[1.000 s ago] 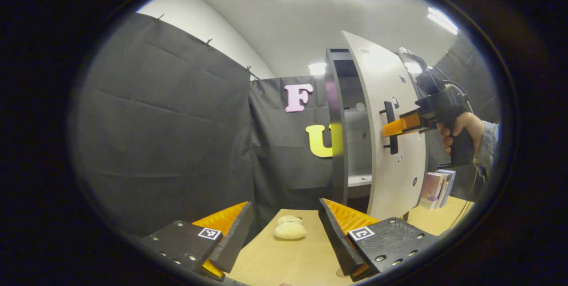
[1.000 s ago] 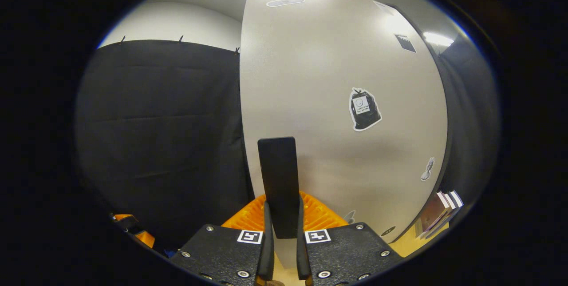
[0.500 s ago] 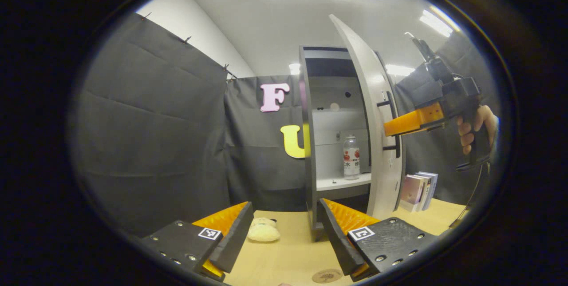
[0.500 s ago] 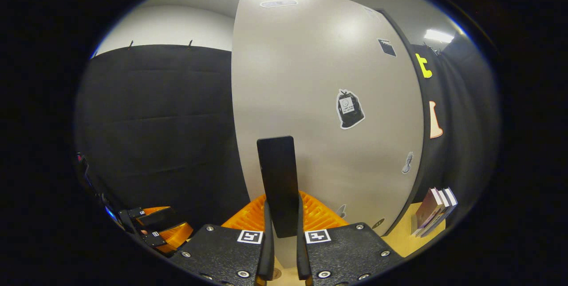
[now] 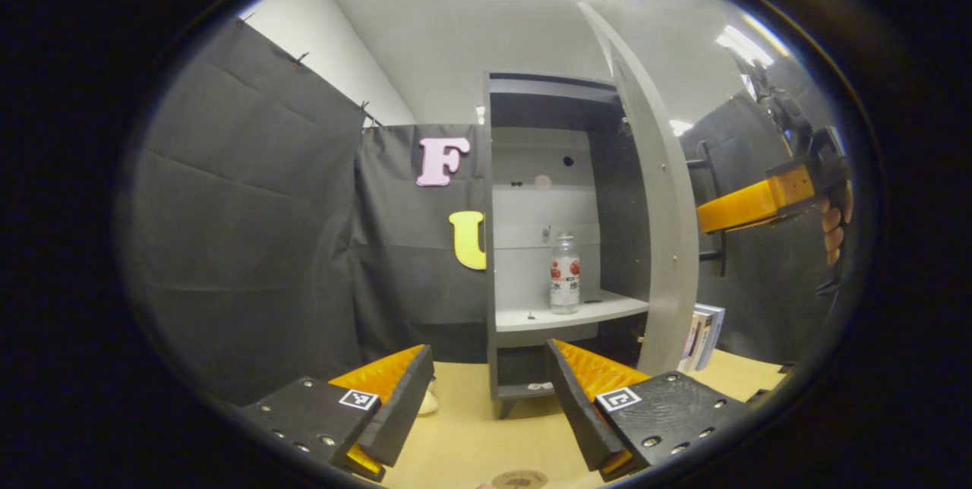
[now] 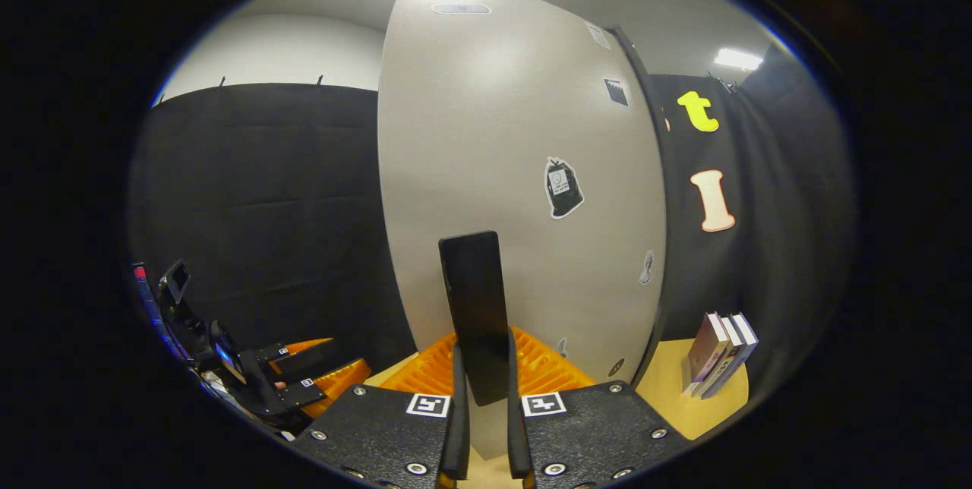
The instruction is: Open the cabinet door with the right hand, grasp the bottle in the cabinet with the left hand and place it on the coaster, then close the cabinet door with the right hand.
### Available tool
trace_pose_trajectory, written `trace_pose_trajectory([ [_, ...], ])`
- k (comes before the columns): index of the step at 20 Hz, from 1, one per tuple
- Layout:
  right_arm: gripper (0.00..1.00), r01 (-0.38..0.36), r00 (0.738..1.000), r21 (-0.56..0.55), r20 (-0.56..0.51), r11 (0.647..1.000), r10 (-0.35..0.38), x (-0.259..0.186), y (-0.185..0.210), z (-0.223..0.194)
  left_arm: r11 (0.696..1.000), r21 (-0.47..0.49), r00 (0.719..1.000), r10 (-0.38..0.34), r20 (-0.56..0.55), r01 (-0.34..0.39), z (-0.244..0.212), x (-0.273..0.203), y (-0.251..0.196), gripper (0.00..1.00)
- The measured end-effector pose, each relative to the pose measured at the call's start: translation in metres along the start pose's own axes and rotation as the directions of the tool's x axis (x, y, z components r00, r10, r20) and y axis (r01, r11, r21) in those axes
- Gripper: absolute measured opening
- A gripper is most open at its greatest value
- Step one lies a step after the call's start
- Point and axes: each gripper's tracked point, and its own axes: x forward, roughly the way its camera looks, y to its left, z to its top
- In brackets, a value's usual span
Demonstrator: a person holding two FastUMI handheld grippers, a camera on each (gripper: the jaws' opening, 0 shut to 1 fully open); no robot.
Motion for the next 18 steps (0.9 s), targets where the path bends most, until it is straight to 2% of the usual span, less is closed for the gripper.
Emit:
trace_pose_trajectory([
  [1, 0.2, 0.008, 1.0, 0.0, 0.002, 1.0, -0.008, -0.002, -0.001, 0.0, 1.0, -0.004, 1.0, -0.01, 0.0, 0.01, 0.0, 0.002, -0.008, 0.88],
  [8, 0.2, 0.08, 0.996, 0.01, 0.023, 0.997, -0.081, -0.012, -0.017, 0.002, 0.998, -0.019, 0.998, -0.064, 0.001, 0.064, 0.003, 0.025, -0.058, 0.9],
  [11, 0.19, 0.118, 0.992, 0.011, 0.034, 0.993, -0.119, -0.015, -0.027, 0.005, 0.997, -0.019, 0.998, -0.07, 0.0, 0.07, 0.002, 0.03, -0.075, 0.87],
  [16, 0.16, 0.152, 0.986, 0.049, 0.056, 0.987, -0.155, -0.024, -0.04, 0.006, 0.998, -0.022, 0.998, -0.065, -0.012, 0.064, 0.003, 0.036, -0.104, 0.9],
  [18, 0.15, 0.175, 0.981, 0.056, 0.072, 0.983, -0.179, -0.029, -0.053, 0.009, 0.998, -0.019, 0.998, -0.059, -0.02, 0.059, 0.003, 0.038, -0.113, 0.88],
])
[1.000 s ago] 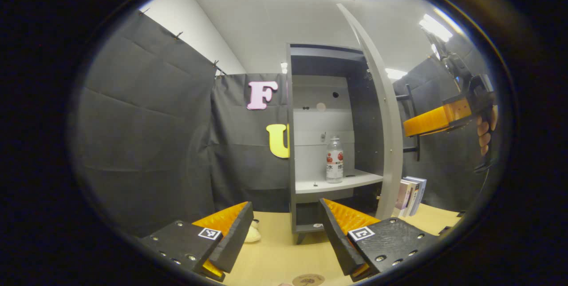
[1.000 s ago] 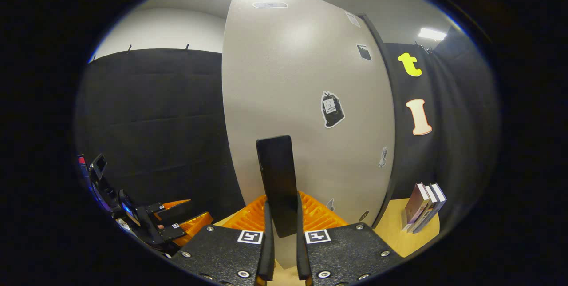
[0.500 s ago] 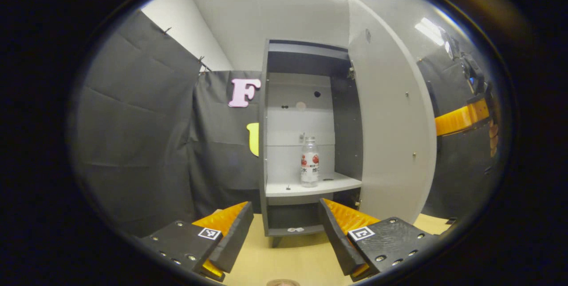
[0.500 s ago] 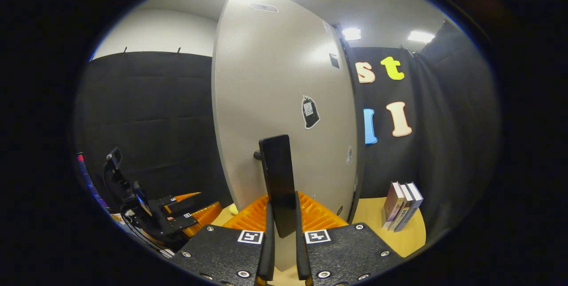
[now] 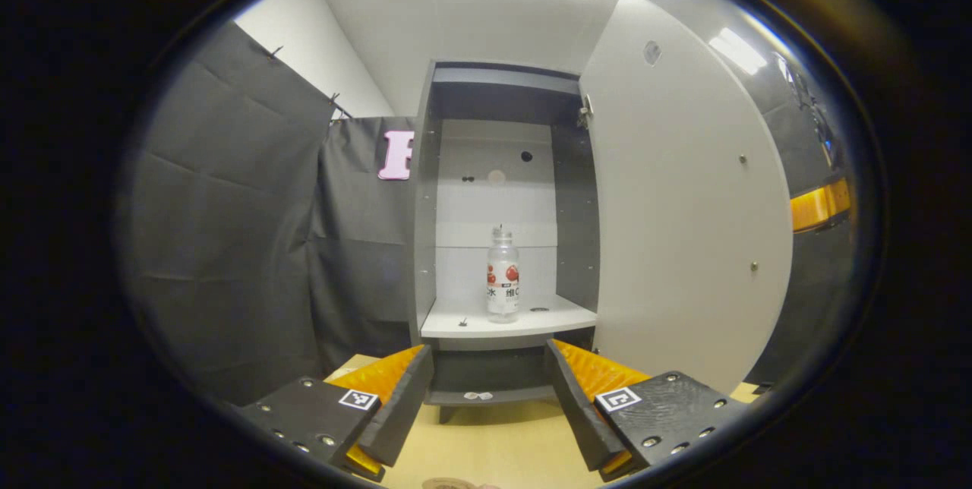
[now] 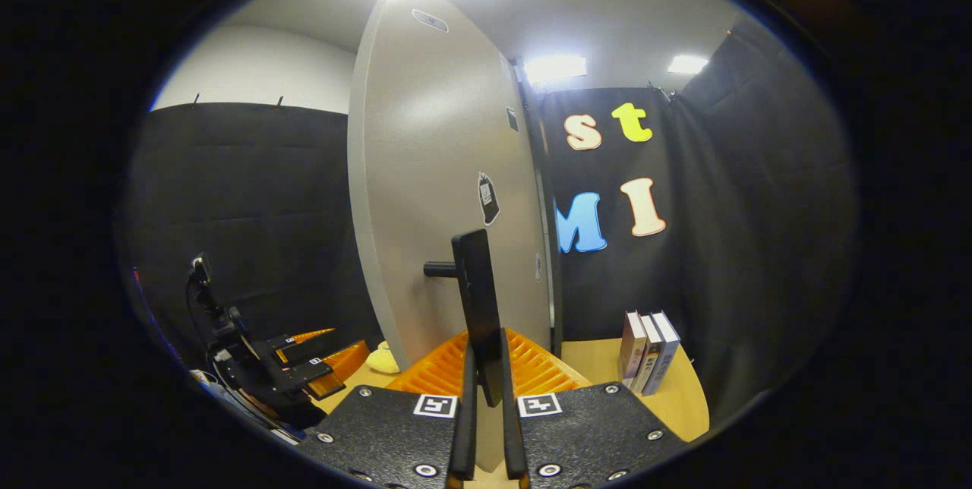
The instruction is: Open the cabinet door with the right hand, grasp the bottle in the cabinet with the left hand and place it on the coaster, then close the cabinet door with the right hand.
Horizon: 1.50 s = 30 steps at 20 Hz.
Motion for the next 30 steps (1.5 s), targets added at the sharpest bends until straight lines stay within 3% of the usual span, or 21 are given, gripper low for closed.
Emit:
trace_pose_trajectory([
  [5, 0.13, 0.106, 0.994, -0.033, 0.005, 0.994, -0.106, -0.01, -0.043, 0.002, 1.0, -0.001, 1.0, 0.004, -0.015, -0.004, 0.005, 0.018, -0.014, 0.88],
  [9, 0.08, 0.047, 0.999, 0.017, 0.017, 0.999, -0.047, -0.021, -0.028, -0.001, 1.0, -0.025, 0.999, -0.015, -0.03, 0.015, 0.012, 0.049, -0.017, 0.89],
  [12, 0.1, 0.093, 0.993, 0.007, 0.072, 0.996, -0.093, -0.034, -0.043, 0.008, 0.998, -0.05, 0.998, -0.043, -0.035, 0.041, 0.021, 0.087, -0.013, 0.88],
  [13, 0.15, 0.117, 0.989, 0.009, 0.086, 0.993, -0.117, -0.037, -0.049, 0.008, 0.997, -0.055, 0.998, -0.052, -0.039, 0.05, 0.023, 0.1, -0.013, 0.88],
  [15, 0.43, 0.168, 0.979, 0.009, 0.115, 0.986, -0.168, -0.05, -0.059, 0.009, 0.995, -0.065, 0.996, -0.076, -0.056, 0.073, 0.022, 0.127, -0.017, 0.89],
  [17, 0.82, 0.244, 0.96, 0.011, 0.138, 0.97, -0.243, -0.065, -0.076, 0.007, 0.993, -0.069, 0.993, -0.103, -0.055, 0.099, 0.022, 0.158, -0.022, 0.89],
  [18, 0.95, 0.289, 0.947, 0.01, 0.142, 0.957, -0.288, -0.075, -0.085, 0.005, 0.992, -0.063, 0.992, -0.116, -0.053, 0.112, 0.021, 0.171, -0.025, 0.9],
  [23, 0.95, 0.472, 0.876, 0.023, 0.098, 0.881, -0.472, -0.1, -0.119, -0.015, 0.991, -0.027, 0.99, -0.135, -0.05, 0.134, 0.008, 0.241, -0.03, 0.89],
  [30, 0.95, 0.62, 0.782, 0.058, 0.034, 0.782, -0.623, -0.115, -0.147, -0.043, 0.992, -0.05, 0.99, -0.121, -0.07, 0.118, -0.022, 0.323, -0.02, 0.89],
])
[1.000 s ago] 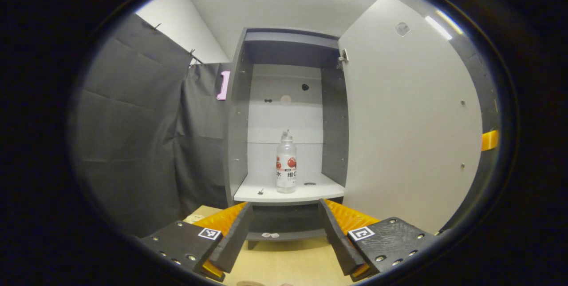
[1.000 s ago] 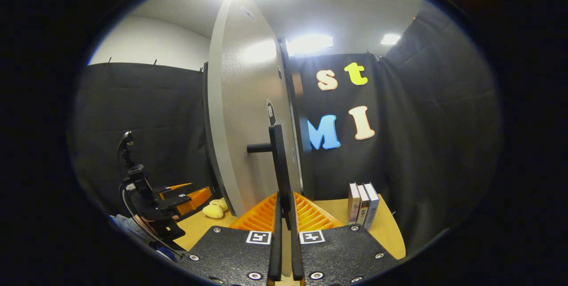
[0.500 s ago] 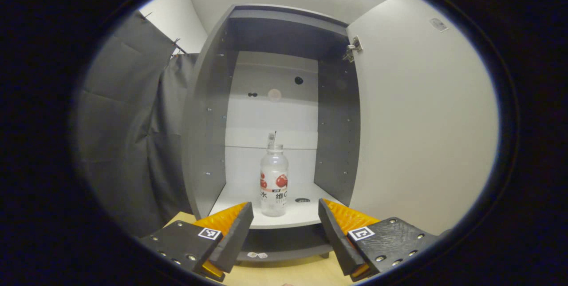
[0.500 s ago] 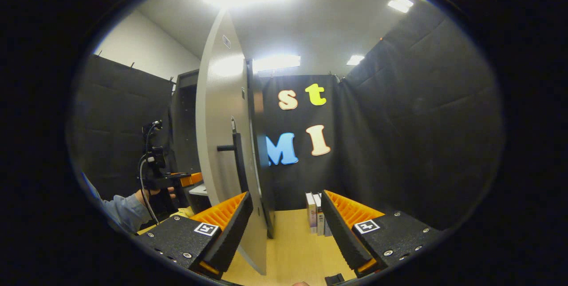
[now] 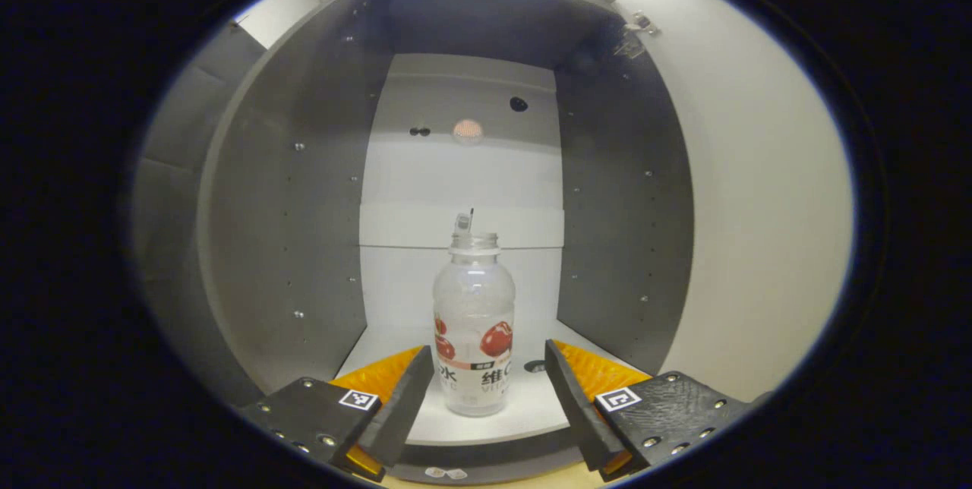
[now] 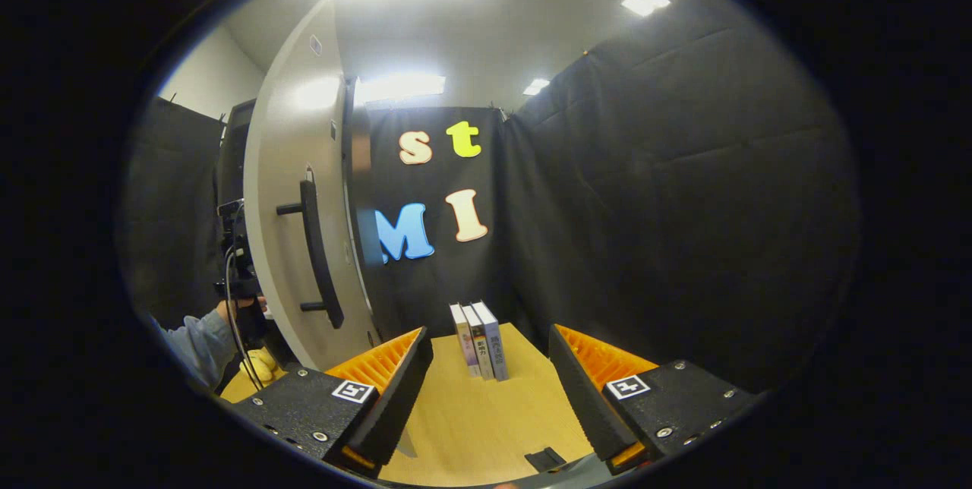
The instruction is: Open the cabinet door with the right hand, grasp the bottle in the cabinet with the left hand and place it on the coaster, then close the cabinet door with the right hand.
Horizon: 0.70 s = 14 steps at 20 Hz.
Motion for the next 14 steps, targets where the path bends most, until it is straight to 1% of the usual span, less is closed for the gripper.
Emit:
trace_pose_trajectory([
  [2, 0.95, 0.024, 1.0, 0.014, -0.014, 1.0, -0.023, 0.002, -0.002, -0.005, 1.0, -0.01, 1.0, 0.003, -0.018, -0.003, -0.004, 0.013, 0.005, 0.89],
  [4, 0.95, 0.024, 0.999, 0.035, -0.029, 0.999, -0.023, 0.009, 0.001, -0.011, 1.0, 0.017, 0.999, 0.013, -0.036, -0.012, -0.009, 0.024, 0.011, 0.89],
  [5, 0.95, 0.023, 0.999, 0.042, -0.034, 0.999, -0.021, 0.011, 0.002, -0.013, 0.999, 0.035, 0.999, 0.01, -0.046, -0.008, -0.011, 0.027, 0.012, 0.89],
  [6, 0.95, 0.023, 0.999, 0.044, -0.038, 0.999, -0.021, 0.013, 0.002, -0.014, 0.999, 0.043, 0.998, -0.008, -0.055, 0.01, -0.012, 0.028, 0.009, 0.88],
  [8, 0.95, 0.015, 0.999, 0.045, -0.037, 0.999, -0.014, 0.015, 0.004, -0.015, 0.999, 0.034, 0.998, -0.035, -0.057, 0.037, -0.01, 0.025, 0.006, 0.73],
  [9, 0.95, 0.008, 0.999, 0.045, -0.037, 0.999, -0.006, 0.017, 0.005, -0.016, 0.999, 0.017, 0.998, -0.043, -0.052, 0.044, -0.008, 0.022, 0.006, 0.73],
  [10, 0.95, -0.001, 0.999, 0.045, -0.036, 0.999, 0.002, 0.018, 0.006, -0.017, 0.999, 0.0, 0.998, -0.049, -0.043, 0.049, -0.004, 0.019, 0.007, 0.69],
  [11, 0.95, -0.007, 0.999, 0.042, -0.035, 0.999, 0.009, 0.018, 0.006, -0.018, 0.999, -0.015, 0.998, -0.047, -0.029, 0.047, 0.001, 0.012, 0.007, 0.77],
  [12, 0.95, -0.015, 0.999, 0.039, -0.033, 0.999, 0.017, 0.017, 0.008, -0.019, 0.999, -0.023, 0.999, -0.047, -0.012, 0.047, 0.007, 0.004, 0.009, 0.77],
  [13, 0.95, -0.026, 0.999, 0.038, -0.034, 0.999, 0.028, 0.017, 0.009, -0.019, 0.999, -0.022, 0.999, -0.045, 0.0, 0.045, 0.012, -0.005, 0.012, 0.74],
  [14, 0.95, -0.039, 0.999, 0.038, -0.034, 0.999, 0.04, 0.018, 0.011, -0.02, 0.999, -0.016, 0.999, -0.041, 0.008, 0.042, 0.016, -0.014, 0.015, 0.73],
])
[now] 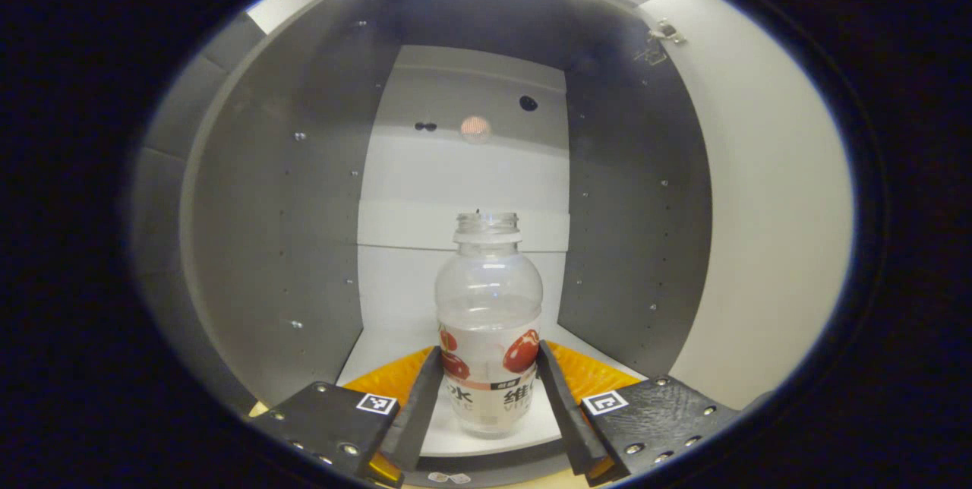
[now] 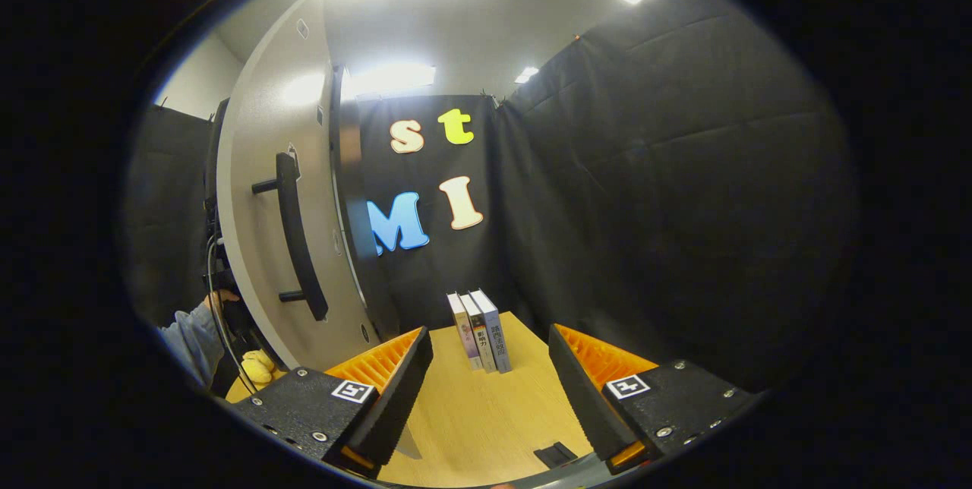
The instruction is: Open the cabinet door with the right hand, grasp the bottle in the cabinet with the left hand and place it on the coaster, then close the cabinet door with the right hand.
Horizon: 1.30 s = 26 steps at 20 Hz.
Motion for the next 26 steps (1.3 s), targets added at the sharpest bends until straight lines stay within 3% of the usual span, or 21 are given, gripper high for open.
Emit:
trace_pose_trajectory([
  [3, 0.95, -0.032, 0.999, 0.005, 0.001, 0.999, 0.032, 0.001, 0.003, 0.0, 1.0, 0.004, 1.0, -0.013, 0.022, 0.013, 0.011, -0.032, -0.002, 0.7],
  [10, 0.95, -0.118, 0.993, -0.021, 0.006, 0.993, 0.118, 0.003, 0.01, 0.001, 1.0, 0.024, 0.997, 0.007, 0.076, -0.009, 0.014, -0.127, 0.003, 0.73],
  [14, 0.95, -0.164, 0.986, -0.055, 0.021, 0.985, 0.166, 0.002, 0.013, 0.005, 0.999, 0.005, 0.997, 0.051, 0.059, -0.051, -0.013, -0.173, 0.013, 0.77],
  [15, 0.95, -0.172, 0.984, -0.06, 0.025, 0.983, 0.174, 0.002, 0.013, 0.005, 0.998, 0.0, 0.996, 0.061, 0.059, -0.061, -0.018, -0.183, 0.015, 0.7],
  [16, 0.95, -0.18, 0.983, -0.063, 0.026, 0.982, 0.182, 0.001, 0.015, 0.005, 0.998, -0.003, 0.996, 0.071, 0.058, -0.071, -0.026, -0.193, 0.017, 0.73],
  [22, 0.95, -0.206, 0.978, -0.065, 0.021, 0.977, 0.207, -0.005, 0.017, 0.003, 0.993, -0.042, 0.993, 0.112, 0.031, -0.111, -0.071, -0.241, 0.031, 0.7],
  [23, 0.95, -0.203, 0.979, -0.065, 0.023, 0.977, 0.205, -0.006, 0.016, 0.003, 0.992, -0.044, 0.993, 0.119, 0.021, -0.118, -0.079, -0.249, 0.033, 0.77],
  [24, 0.95, -0.2, 0.979, -0.065, 0.024, 0.978, 0.202, -0.005, 0.015, 0.003, 0.991, -0.047, 0.992, 0.124, 0.017, -0.123, -0.087, -0.257, 0.036, 0.77],
  [25, 0.95, -0.2, 0.979, -0.061, 0.025, 0.978, 0.202, -0.005, 0.015, 0.004, 0.99, -0.051, 0.991, 0.131, 0.015, -0.13, -0.093, -0.266, 0.039, 0.7],
  [26, 0.95, -0.199, 0.979, -0.054, 0.028, 0.979, 0.201, -0.004, 0.016, 0.005, 0.989, -0.054, 0.991, 0.137, 0.011, -0.136, -0.102, -0.275, 0.042, 0.7],
])
